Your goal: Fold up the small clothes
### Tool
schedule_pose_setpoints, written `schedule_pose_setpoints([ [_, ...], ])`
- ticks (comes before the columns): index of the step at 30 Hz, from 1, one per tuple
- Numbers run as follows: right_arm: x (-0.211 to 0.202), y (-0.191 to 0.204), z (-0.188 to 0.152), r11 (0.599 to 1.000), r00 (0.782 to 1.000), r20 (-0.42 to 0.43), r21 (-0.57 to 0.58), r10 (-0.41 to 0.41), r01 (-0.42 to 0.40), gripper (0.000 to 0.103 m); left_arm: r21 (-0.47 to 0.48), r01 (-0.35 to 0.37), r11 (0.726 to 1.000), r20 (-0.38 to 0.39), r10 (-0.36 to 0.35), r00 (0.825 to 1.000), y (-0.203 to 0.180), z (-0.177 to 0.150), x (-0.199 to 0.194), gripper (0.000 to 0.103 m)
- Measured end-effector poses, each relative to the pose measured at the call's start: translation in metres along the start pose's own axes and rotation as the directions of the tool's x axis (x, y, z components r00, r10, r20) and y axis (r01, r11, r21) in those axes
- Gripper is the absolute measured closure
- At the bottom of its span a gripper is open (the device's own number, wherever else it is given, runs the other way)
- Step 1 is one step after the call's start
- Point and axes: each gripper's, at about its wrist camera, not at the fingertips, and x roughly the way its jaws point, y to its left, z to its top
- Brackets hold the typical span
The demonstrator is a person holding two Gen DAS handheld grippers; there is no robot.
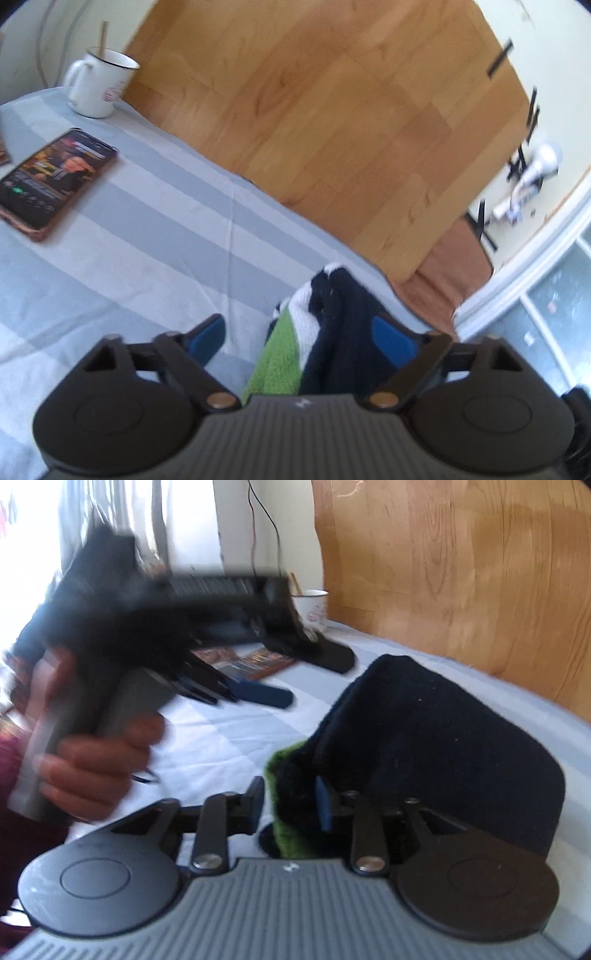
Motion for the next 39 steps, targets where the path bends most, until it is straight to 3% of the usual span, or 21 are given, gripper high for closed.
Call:
schedule_pose_setpoints([
  [2, -0.022, -0.009, 0.002, 0.997, 0.999, 0.04, 0.071, 0.035, -0.038, 0.064, 0.043, -0.012, 0.999, -0.021, 0.013, 1.0, -0.008, -0.003, 0.009, 0.004],
  [4, -0.05, -0.025, -0.001, 0.988, 0.994, 0.111, 0.15, 0.011, -0.028, 0.06, 0.075, -0.02, 0.997, -0.042, 0.024, 0.999, -0.014, -0.004, 0.019, 0.001],
  [6, -0.078, -0.051, -0.008, 0.962, 0.982, 0.186, 0.275, -0.041, -0.011, 0.047, 0.089, -0.026, 0.996, -0.07, 0.032, 0.997, -0.016, -0.006, 0.027, 0.0],
  [10, -0.104, -0.103, -0.04, 0.847, 0.969, 0.198, 0.531, -0.145, 0.019, 0.035, 0.099, -0.045, 0.994, -0.126, 0.058, 0.99, -0.011, -0.011, 0.041, 0.0],
  [13, -0.103, -0.125, -0.067, 0.756, 0.978, 0.18, 0.653, -0.105, -0.039, 0.031, 0.078, -0.021, 0.997, -0.169, 0.034, 0.985, -0.003, -0.015, 0.045, 0.0],
  [16, -0.086, -0.13, -0.078, 0.717, 0.987, 0.152, 0.693, -0.049, -0.071, 0.031, 0.058, 0.024, 0.998, -0.198, -0.012, 0.98, 0.006, -0.021, 0.043, 0.0],
  [20, -0.063, -0.127, -0.076, 0.716, 0.99, 0.136, 0.686, 0.049, -0.13, 0.028, 0.055, 0.086, 0.995, -0.203, -0.073, 0.976, 0.006, -0.034, 0.036, 0.001],
  [23, -0.052, -0.116, -0.065, 0.789, 0.991, 0.128, 0.605, 0.038, -0.109, 0.026, 0.102, 0.106, 0.989, -0.163, -0.088, 0.983, -0.007, -0.051, 0.036, 0.001],
  [27, -0.056, -0.123, -0.055, 0.826, 0.99, 0.139, 0.555, 0.028, -0.101, 0.05, 0.172, 0.042, 0.984, -0.125, -0.02, 0.992, -0.028, -0.056, 0.052, 0.008],
  [30, -0.063, -0.135, -0.048, 0.885, 0.983, 0.175, 0.464, -0.048, -0.039, 0.054, 0.106, 0.09, 0.99, -0.164, -0.072, 0.984, -0.033, -0.036, 0.073, 0.018],
  [32, -0.061, -0.153, -0.034, 0.898, 0.974, 0.206, 0.439, -0.09, -0.01, 0.054, 0.113, 0.098, 0.989, -0.159, -0.079, 0.984, -0.044, -0.02, 0.093, 0.02],
  [35, -0.059, -0.188, -0.022, 0.908, 0.954, 0.255, 0.418, -0.156, 0.036, 0.054, 0.183, 0.09, 0.979, -0.125, -0.067, 0.99, -0.073, 0.006, 0.133, 0.02],
  [39, -0.056, -0.243, -0.014, 0.878, 0.929, 0.287, 0.472, -0.233, 0.075, 0.054, 0.266, 0.074, 0.961, -0.117, -0.045, 0.992, -0.109, 0.035, 0.196, 0.02],
])
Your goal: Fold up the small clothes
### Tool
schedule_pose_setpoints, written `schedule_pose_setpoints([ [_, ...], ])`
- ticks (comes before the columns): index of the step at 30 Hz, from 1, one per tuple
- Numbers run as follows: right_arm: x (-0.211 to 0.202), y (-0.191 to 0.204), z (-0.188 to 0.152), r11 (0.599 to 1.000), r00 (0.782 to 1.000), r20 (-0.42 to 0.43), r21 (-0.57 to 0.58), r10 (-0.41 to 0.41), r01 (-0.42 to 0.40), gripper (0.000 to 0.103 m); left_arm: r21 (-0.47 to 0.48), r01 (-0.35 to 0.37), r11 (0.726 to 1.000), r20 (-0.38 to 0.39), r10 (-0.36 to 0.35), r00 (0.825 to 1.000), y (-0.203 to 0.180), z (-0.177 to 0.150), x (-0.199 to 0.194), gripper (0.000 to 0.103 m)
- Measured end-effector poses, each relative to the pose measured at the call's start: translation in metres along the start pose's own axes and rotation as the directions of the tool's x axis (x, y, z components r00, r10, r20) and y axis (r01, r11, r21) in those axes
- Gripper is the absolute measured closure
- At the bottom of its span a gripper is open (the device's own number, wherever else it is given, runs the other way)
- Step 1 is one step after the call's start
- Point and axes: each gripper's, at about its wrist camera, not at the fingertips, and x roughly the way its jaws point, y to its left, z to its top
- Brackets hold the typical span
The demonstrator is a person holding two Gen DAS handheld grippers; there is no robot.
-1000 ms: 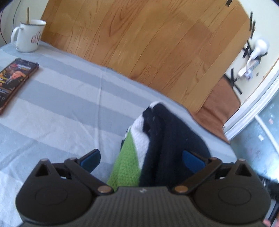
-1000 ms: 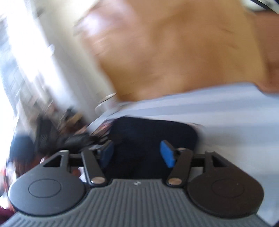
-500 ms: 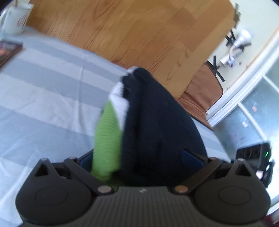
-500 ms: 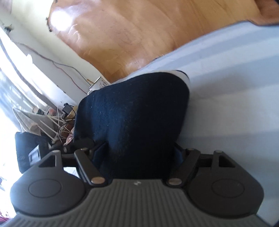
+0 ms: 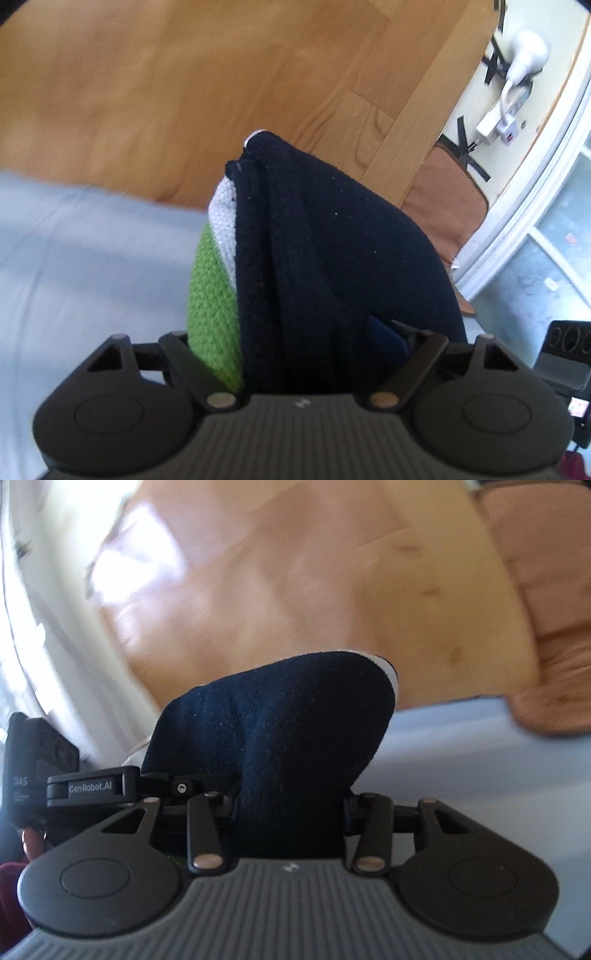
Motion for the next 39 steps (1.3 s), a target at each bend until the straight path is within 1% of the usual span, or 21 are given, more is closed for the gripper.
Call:
schedule_pose_setpoints([
  [4, 0.018, -0.044, 0.021, 0.996, 0.997, 0.01, 0.052, -0.079, 0.078, 0.054, 0.043, -0.014, 0.999, -0.026, 0.015, 1.0, -0.01, 0.021, 0.057, 0.02],
  [7, 0.035, -0.069, 0.027, 0.987, 0.992, -0.015, 0.096, -0.127, 0.128, 0.054, 0.038, -0.038, 0.999, -0.048, 0.04, 0.998, -0.009, 0.022, 0.089, 0.019],
  [9, 0.036, -0.086, 0.023, 0.978, 0.989, -0.041, 0.144, -0.144, 0.148, 0.048, 0.052, -0.071, 0.996, -0.045, 0.074, 0.996, -0.008, 0.015, 0.098, 0.015],
  [10, 0.036, -0.089, 0.024, 0.975, 0.988, -0.053, 0.166, -0.144, 0.151, 0.047, 0.047, -0.077, 0.996, -0.03, 0.078, 0.996, -0.006, 0.011, 0.097, 0.011],
  [12, 0.033, -0.089, 0.022, 0.975, 0.99, -0.059, 0.175, -0.131, 0.139, 0.037, 0.024, -0.088, 0.996, -0.03, 0.088, 0.996, -0.005, 0.007, 0.093, 0.008],
  [13, 0.031, -0.088, 0.021, 0.973, 0.988, -0.067, 0.175, -0.139, 0.149, 0.035, 0.015, -0.099, 0.995, -0.034, 0.099, 0.994, -0.005, 0.004, 0.087, 0.007],
  [14, 0.027, -0.085, 0.019, 0.972, 0.986, -0.064, 0.17, -0.156, 0.165, 0.029, 0.008, -0.113, 0.994, -0.031, 0.114, 0.993, -0.005, 0.0, 0.079, 0.005],
  [15, 0.022, -0.081, 0.017, 0.97, 0.982, -0.057, 0.158, -0.179, 0.186, 0.026, 0.002, -0.129, 0.992, -0.02, 0.129, 0.991, -0.006, -0.005, 0.069, 0.004],
  [18, 0.003, -0.065, 0.004, 0.965, 0.971, -0.036, 0.099, -0.238, 0.241, 0.025, 0.009, -0.183, 0.983, 0.012, 0.183, 0.983, -0.009, -0.026, 0.037, 0.001],
  [21, -0.021, -0.05, -0.013, 0.962, 0.965, -0.031, 0.081, -0.261, 0.262, 0.025, 0.044, -0.264, 0.964, 0.015, 0.263, 0.965, -0.019, -0.053, 0.011, 0.001],
  [23, -0.044, -0.038, -0.029, 0.958, 0.961, -0.024, 0.07, -0.277, 0.278, 0.025, 0.06, -0.294, 0.954, 0.033, 0.293, 0.956, -0.026, -0.065, -0.007, 0.0],
  [25, -0.063, -0.026, -0.047, 0.949, 0.951, -0.026, 0.066, -0.307, 0.308, 0.025, 0.091, -0.362, 0.928, 0.012, 0.363, 0.932, -0.036, -0.083, -0.015, 0.001],
  [27, -0.086, -0.012, -0.063, 0.943, 0.945, -0.007, 0.06, -0.327, 0.327, 0.025, 0.115, -0.395, 0.911, 0.036, 0.394, 0.919, -0.046, -0.098, -0.03, 0.001],
  [29, -0.105, 0.0, -0.078, 0.938, 0.939, 0.018, 0.059, -0.342, 0.341, 0.024, 0.111, -0.415, 0.903, 0.038, 0.413, 0.91, -0.052, -0.111, -0.041, 0.001],
  [31, -0.112, 0.007, -0.09, 0.931, 0.932, 0.016, 0.068, -0.361, 0.359, 0.024, 0.107, -0.423, 0.9, 0.027, 0.423, 0.906, -0.057, -0.122, -0.051, 0.001],
  [33, -0.127, 0.015, -0.102, 0.929, 0.93, 0.04, 0.075, -0.365, 0.361, 0.024, 0.107, -0.423, 0.9, 0.041, 0.421, 0.906, -0.062, -0.134, -0.064, 0.001],
  [35, -0.137, 0.021, -0.111, 0.923, 0.922, 0.06, 0.078, -0.382, 0.377, 0.024, 0.107, -0.422, 0.9, 0.046, 0.419, 0.907, -0.064, -0.142, -0.073, 0.001],
  [39, -0.148, 0.027, -0.12, 0.918, 0.916, 0.071, 0.085, -0.394, 0.388, 0.024, 0.105, -0.431, 0.896, 0.057, 0.427, 0.902, -0.068, -0.155, -0.088, 0.001],
])
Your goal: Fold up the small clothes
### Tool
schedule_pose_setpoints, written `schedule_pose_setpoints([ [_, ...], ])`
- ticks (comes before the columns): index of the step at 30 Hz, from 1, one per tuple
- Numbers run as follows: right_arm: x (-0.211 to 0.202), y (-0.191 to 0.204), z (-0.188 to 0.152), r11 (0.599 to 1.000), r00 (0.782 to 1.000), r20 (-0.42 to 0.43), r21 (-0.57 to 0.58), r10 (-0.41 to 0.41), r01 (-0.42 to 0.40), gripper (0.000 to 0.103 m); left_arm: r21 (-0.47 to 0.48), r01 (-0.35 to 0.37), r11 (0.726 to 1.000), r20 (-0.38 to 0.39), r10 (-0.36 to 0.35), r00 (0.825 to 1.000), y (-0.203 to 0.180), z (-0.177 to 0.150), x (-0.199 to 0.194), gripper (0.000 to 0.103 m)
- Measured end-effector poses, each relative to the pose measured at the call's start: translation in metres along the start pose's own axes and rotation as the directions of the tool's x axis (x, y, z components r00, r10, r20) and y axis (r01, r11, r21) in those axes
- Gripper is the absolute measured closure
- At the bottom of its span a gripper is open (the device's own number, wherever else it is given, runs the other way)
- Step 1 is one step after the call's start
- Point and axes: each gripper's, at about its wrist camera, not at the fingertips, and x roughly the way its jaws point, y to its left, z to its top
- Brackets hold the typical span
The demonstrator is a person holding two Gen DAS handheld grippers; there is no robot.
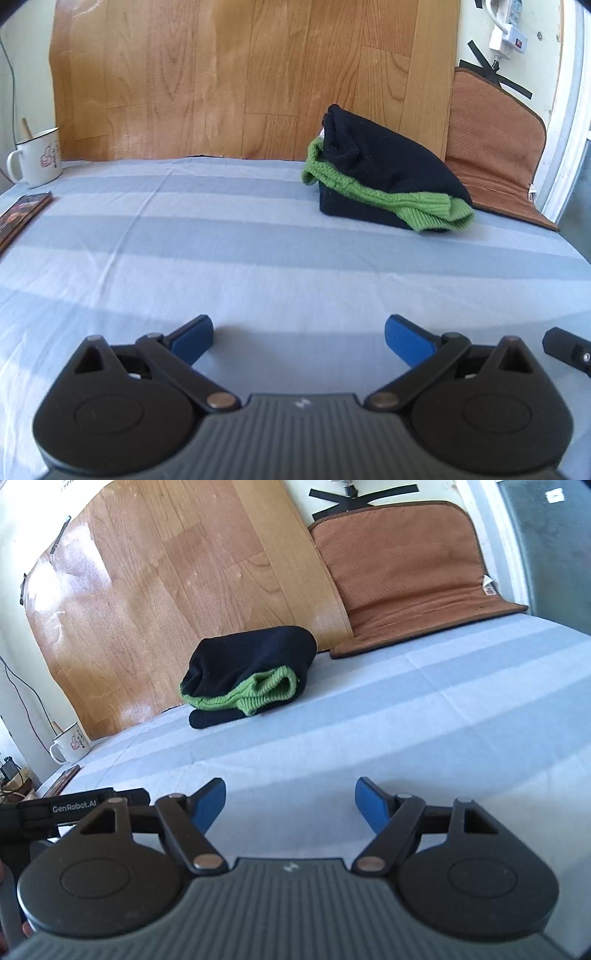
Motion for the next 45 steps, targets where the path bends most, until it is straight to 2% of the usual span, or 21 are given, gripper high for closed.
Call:
schedule_pose_setpoints([
  [12, -0.007, -0.012, -0.005, 0.997, 0.998, 0.044, 0.069, -0.045, 0.042, 0.024, 0.046, -0.054, 0.997, 0.064, 0.051, 0.997, -0.004, -0.012, -0.021, 0.0],
  [28, 0.001, 0.003, -0.006, 0.995, 0.995, 0.028, -0.02, -0.098, 0.099, 0.018, 0.012, -0.022, 1.0, 0.018, 0.022, 1.0, 0.002, -0.009, -0.011, 0.0],
  [45, 0.009, 0.021, -0.007, 0.97, 0.982, -0.009, -0.152, -0.191, 0.187, 0.013, 0.07, -0.098, 0.993, -0.007, 0.099, 0.995, -0.01, -0.01, -0.006, 0.0],
])
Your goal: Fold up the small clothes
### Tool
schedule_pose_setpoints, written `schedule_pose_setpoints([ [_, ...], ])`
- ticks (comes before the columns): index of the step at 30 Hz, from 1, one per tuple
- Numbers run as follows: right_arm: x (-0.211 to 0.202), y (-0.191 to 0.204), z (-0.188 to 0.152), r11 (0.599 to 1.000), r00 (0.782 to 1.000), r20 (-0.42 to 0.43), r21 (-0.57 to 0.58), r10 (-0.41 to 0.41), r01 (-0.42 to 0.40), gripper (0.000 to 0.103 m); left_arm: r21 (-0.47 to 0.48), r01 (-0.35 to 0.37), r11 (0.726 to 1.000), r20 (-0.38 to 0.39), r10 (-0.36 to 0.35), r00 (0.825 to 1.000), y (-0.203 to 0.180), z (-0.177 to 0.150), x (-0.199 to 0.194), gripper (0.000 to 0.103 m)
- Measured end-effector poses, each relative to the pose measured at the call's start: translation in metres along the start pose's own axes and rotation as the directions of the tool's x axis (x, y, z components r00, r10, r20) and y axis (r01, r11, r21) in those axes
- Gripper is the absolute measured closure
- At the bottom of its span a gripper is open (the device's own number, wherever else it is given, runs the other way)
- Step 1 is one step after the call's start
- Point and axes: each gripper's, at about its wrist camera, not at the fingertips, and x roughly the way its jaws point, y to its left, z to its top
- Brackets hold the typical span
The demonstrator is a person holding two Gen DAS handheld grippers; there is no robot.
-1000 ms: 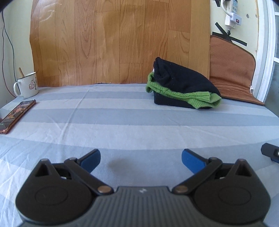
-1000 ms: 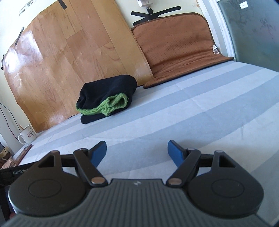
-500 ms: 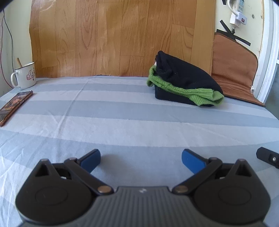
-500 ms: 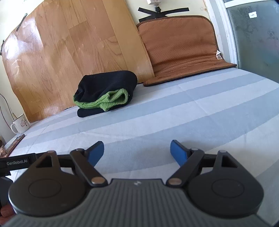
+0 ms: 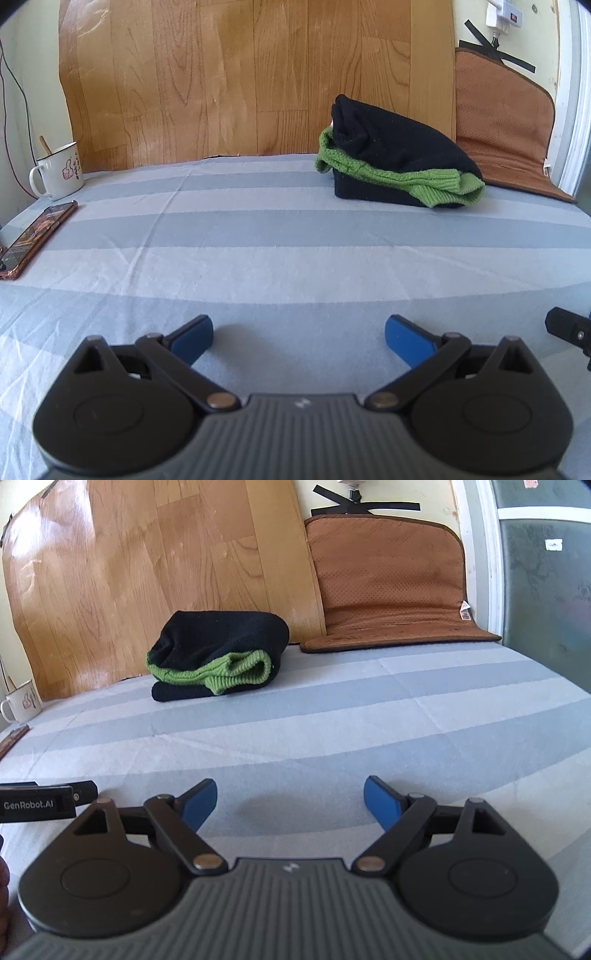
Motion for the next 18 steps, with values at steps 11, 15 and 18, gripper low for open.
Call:
schedule_pose_setpoints([
  [11, 0.0013, 0.0022, 0.0012, 1.0, 1.0, -0.016, -0.017, 0.009, -0.01, 0.007, -0.001, 0.002, 1.0, -0.002, -0.002, 1.0, 0.0003, 0.0006, 0.0006, 0.0],
  [15, 0.0027, 0.0031, 0.0019, 1.0, 1.0, -0.027, -0.013, 0.011, -0.012, 0.0, 0.0, 0.005, 1.0, -0.001, -0.005, 1.0, 0.0012, 0.0005, 0.0004, 0.0],
  [18, 0.0028, -0.0003, 0.0023, 1.0, 1.0, -0.019, 0.009, 0.024, -0.024, 0.0, 0.007, 0.001, 1.0, 0.0, -0.001, 1.0, -0.0009, -0.0002, -0.0002, 0.0],
])
